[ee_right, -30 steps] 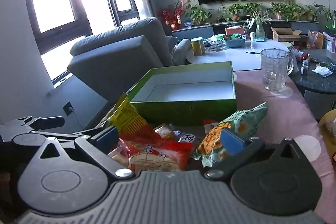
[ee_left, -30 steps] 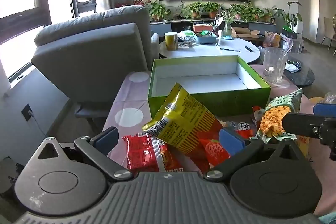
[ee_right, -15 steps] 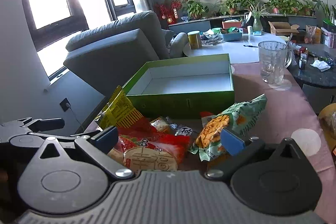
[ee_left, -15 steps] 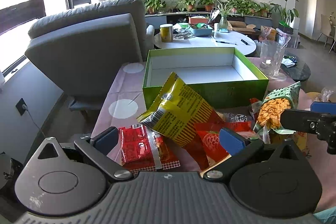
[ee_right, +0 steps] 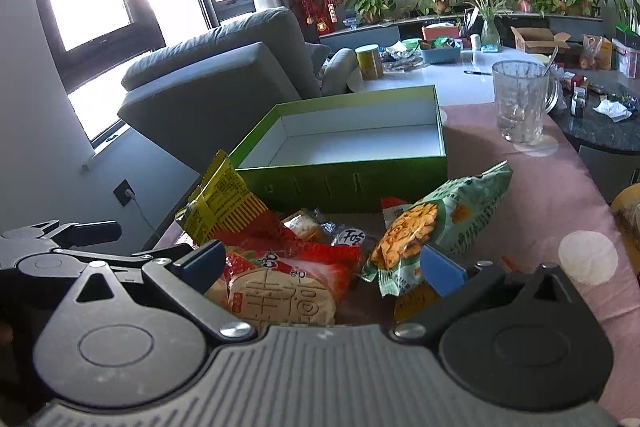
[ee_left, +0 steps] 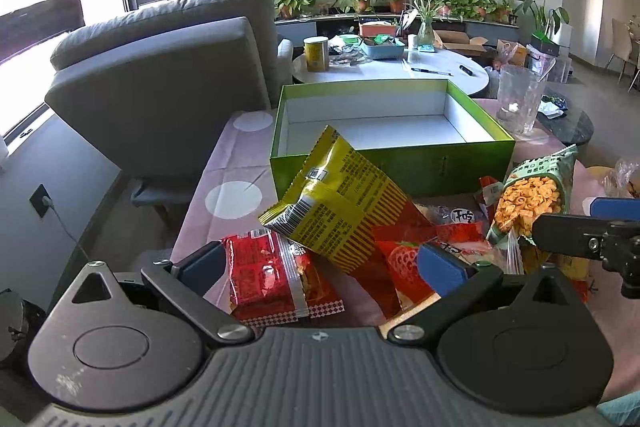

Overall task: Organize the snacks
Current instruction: 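Reach the right gripper toward the red strawberry-print snack bag in the pile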

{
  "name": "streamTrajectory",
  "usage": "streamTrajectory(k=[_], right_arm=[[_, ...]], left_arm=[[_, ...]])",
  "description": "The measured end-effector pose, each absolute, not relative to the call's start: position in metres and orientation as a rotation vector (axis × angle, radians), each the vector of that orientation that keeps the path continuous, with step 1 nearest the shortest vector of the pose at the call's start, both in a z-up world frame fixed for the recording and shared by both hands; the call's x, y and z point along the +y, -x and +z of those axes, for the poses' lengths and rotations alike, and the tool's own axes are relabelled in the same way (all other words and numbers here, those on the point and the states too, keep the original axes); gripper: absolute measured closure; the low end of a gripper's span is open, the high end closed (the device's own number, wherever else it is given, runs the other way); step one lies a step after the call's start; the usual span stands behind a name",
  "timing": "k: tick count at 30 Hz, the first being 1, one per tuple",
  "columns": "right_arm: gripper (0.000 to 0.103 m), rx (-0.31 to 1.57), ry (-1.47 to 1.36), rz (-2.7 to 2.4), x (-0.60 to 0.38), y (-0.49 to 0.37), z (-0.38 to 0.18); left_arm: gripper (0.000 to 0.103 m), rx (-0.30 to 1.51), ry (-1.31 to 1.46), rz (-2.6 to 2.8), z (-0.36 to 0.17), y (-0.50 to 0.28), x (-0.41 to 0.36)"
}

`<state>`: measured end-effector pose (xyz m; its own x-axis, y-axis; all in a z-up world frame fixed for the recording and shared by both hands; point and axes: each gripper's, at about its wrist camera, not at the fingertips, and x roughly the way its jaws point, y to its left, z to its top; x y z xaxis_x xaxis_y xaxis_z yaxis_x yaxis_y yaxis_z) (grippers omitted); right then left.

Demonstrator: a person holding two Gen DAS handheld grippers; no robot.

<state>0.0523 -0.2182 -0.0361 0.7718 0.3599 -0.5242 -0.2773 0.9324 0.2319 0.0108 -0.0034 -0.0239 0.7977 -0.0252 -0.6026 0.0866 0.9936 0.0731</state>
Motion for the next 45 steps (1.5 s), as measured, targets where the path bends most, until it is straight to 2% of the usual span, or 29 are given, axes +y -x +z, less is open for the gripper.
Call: streamTrajectory(k=[39,45], right_arm=[[0.024,0.727,-0.243,0.357,-0.23,-0.062,-0.055],[0.024,0.759,-0.252,0.373,-0.23,-0.066,-0.058]], left_arm=[[0.0,0.694,-0.123,-0.092,-0.038,-0.013,-0.016],[0.0,0.748,-0.121,-0.165,-0.042,-0.012,-0.02]])
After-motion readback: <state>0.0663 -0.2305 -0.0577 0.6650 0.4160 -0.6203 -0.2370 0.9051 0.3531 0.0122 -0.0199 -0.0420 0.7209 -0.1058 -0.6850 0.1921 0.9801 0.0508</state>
